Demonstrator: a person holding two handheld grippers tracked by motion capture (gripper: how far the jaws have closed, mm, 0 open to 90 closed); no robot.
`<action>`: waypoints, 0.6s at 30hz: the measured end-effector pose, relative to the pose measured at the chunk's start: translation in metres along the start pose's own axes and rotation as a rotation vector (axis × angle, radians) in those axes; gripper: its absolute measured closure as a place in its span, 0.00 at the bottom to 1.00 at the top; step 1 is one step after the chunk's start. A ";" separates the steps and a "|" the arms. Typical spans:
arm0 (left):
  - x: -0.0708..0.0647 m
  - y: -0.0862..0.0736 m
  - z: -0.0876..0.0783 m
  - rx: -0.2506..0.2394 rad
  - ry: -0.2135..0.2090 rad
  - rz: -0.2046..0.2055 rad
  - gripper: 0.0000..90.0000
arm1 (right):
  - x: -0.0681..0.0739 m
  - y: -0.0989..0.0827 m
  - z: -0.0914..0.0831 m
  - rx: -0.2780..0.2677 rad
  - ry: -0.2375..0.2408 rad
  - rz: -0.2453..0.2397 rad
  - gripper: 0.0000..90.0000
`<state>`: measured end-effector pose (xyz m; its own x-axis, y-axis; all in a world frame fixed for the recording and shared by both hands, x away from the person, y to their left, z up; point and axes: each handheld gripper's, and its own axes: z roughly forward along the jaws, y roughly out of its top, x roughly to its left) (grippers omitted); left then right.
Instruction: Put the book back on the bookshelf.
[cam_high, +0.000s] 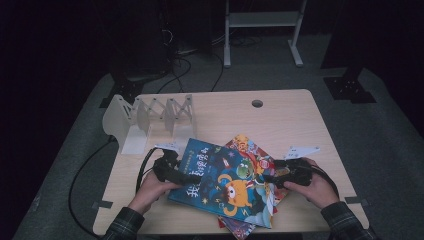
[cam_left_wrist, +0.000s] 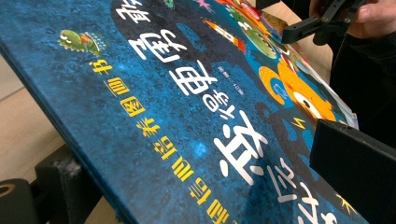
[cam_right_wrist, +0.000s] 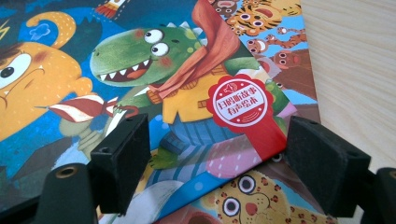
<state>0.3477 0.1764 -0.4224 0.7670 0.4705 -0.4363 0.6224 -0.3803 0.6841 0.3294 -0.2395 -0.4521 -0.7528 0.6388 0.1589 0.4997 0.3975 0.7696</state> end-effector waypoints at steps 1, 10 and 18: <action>-0.003 0.002 -0.002 -0.008 -0.002 0.004 0.02 | -0.001 0.000 0.000 0.002 0.006 0.005 0.23; -0.015 0.012 -0.011 -0.024 -0.005 0.026 0.02 | -0.003 0.005 0.000 0.021 0.026 -0.002 0.21; -0.028 0.023 -0.019 -0.051 -0.015 0.048 0.02 | -0.004 0.007 -0.001 0.025 0.036 -0.009 0.21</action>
<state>0.3375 0.1698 -0.3835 0.7984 0.4405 -0.4105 0.5761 -0.3608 0.7334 0.3358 -0.2400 -0.4470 -0.7721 0.6110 0.1751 0.5035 0.4199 0.7551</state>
